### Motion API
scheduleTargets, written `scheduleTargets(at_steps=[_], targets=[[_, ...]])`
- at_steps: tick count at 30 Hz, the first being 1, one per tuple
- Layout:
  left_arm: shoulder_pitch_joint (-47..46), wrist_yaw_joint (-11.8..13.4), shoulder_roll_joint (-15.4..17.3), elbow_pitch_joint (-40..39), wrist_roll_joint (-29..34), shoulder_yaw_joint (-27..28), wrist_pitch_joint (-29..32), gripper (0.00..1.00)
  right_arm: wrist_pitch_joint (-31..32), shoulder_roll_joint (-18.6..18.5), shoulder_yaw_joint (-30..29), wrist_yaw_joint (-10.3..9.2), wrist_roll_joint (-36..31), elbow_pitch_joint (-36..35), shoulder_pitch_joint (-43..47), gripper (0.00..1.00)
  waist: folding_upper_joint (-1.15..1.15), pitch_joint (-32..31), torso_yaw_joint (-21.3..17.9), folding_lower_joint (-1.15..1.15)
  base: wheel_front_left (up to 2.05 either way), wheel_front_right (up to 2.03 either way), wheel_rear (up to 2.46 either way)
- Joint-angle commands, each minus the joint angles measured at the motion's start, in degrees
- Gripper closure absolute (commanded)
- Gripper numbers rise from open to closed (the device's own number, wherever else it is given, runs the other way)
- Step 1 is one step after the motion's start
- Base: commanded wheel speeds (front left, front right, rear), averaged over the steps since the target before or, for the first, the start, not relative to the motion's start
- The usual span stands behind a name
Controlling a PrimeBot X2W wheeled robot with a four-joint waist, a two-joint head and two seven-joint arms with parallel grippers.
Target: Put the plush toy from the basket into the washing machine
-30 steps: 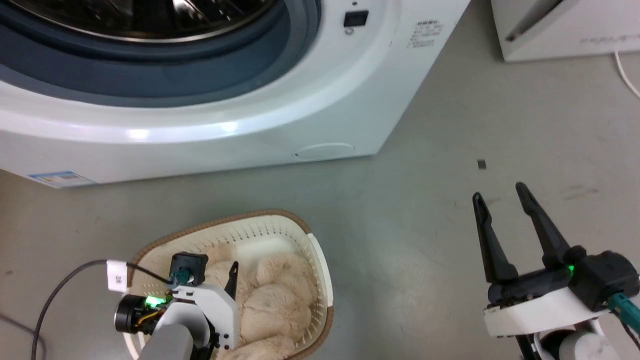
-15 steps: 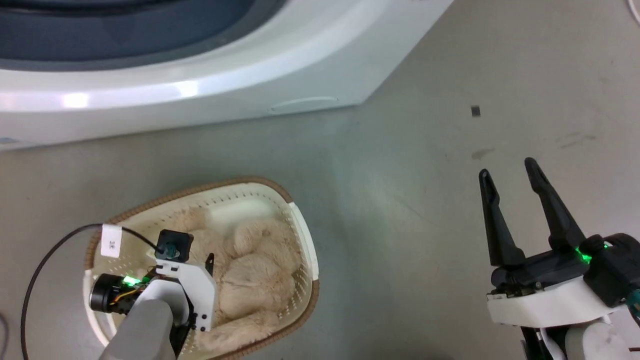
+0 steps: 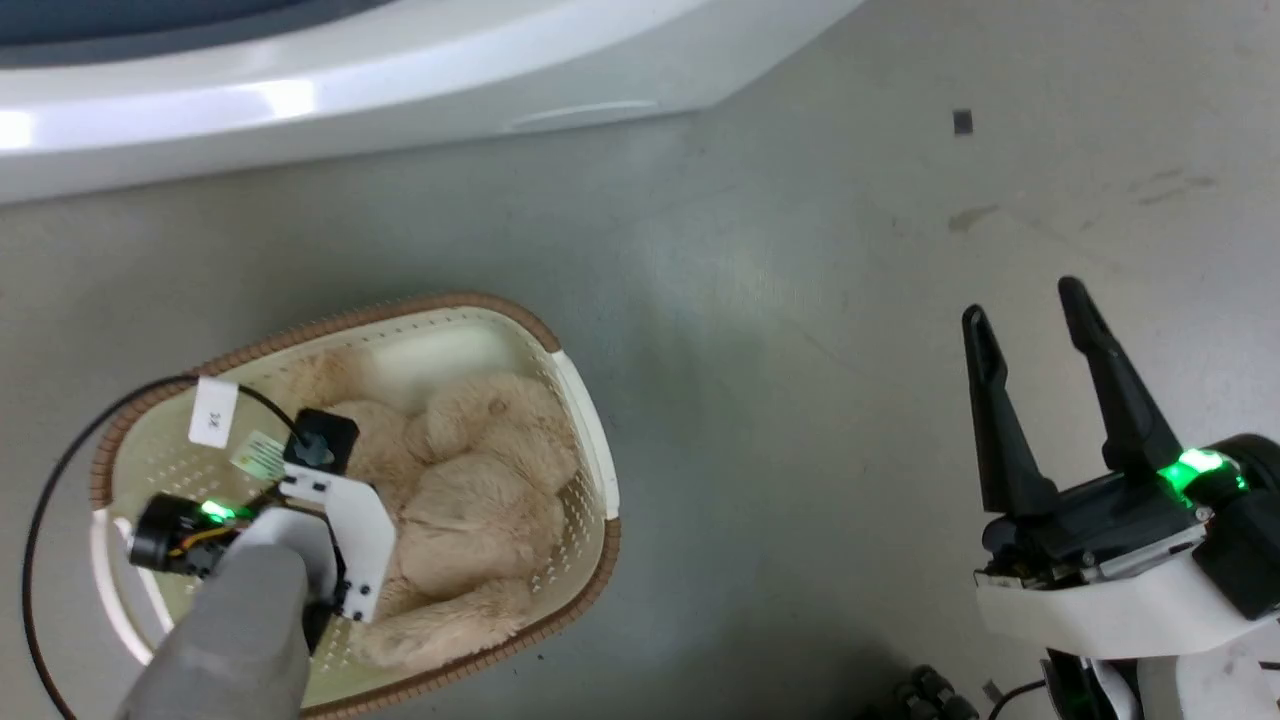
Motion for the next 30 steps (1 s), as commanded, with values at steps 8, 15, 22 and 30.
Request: scheduleTargets(at_steps=[8,15,22,30], targets=[[-5.45,0.13,2.46,5.96,0.30,-3.64,0.62,0.00,-1.47,0.00,0.95,-0.05,1.38,-2.44,-2.70,0.00,0.00,6.27,-1.86,-0.01,0.00,0.00,0.00],[-7.06,0.26,2.63,7.82,-0.61,-4.42,0.43,0.00,-1.84,0.00,1.04,-0.05,1.55,-3.16,-3.26,0.00,0.00,8.49,-2.34,-0.01,0.00,0.00,0.00],[-6.45,-0.63,2.07,7.82,-2.23,-4.00,0.13,1.00,-1.84,0.00,0.99,-0.05,1.16,-2.95,-3.76,0.00,0.00,7.78,-2.07,-0.01,0.00,0.00,0.00],[-3.85,-1.18,0.41,7.83,-4.11,-3.68,-3.59,1.00,-1.84,0.00,0.99,-0.05,-0.01,-1.92,-3.55,0.00,0.00,2.24,-1.06,-0.01,0.00,0.00,0.00]])
